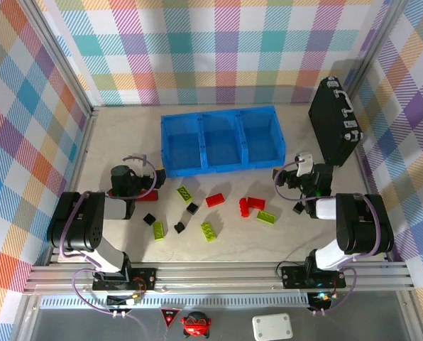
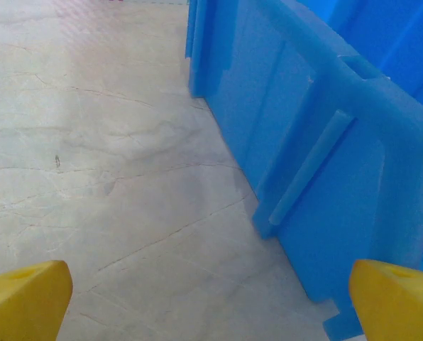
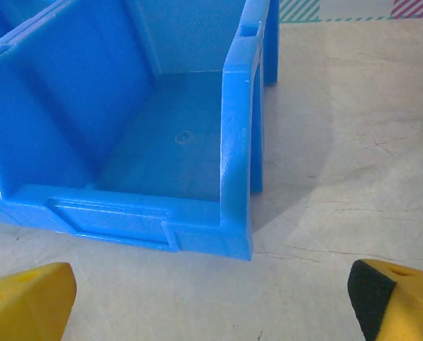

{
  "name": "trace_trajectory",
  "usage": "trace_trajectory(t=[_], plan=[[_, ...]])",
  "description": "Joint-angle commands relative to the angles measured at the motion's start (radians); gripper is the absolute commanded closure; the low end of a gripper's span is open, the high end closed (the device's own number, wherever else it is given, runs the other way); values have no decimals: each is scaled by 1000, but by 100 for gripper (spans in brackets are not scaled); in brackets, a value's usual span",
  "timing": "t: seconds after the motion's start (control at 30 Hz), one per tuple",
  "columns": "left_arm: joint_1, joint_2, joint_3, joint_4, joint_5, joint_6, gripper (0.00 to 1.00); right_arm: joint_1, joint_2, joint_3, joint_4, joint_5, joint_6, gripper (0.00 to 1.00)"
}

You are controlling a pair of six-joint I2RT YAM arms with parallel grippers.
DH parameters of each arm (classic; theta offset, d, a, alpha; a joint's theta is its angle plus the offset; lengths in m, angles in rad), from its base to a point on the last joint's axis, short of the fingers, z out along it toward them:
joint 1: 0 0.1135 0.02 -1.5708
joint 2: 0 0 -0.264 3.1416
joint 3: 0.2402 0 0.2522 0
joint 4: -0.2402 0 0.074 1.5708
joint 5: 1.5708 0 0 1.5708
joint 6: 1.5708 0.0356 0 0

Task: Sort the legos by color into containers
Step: Pick up the lego from the middle-right of the table.

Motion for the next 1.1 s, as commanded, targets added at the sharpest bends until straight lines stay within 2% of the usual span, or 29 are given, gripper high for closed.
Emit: trace_trajectory(t=[0.0,0.57,0.67,0.8,1.07], plan=[[7,-3,-10,44,40,19,0,-3,1,10,28,-31,-12,1],[6,-3,-9,44,41,18,0,-3,1,11,28,-29,-13,1],[11,6,-3,42,-21,-12,0,-3,2,10,28,-27,-12,1],[10,5,-4,41,-35,-16,0,-3,8,27,5,75,29,1],[10,5,-3,39,-36,-16,0,-1,7,27,4,81,30,1]])
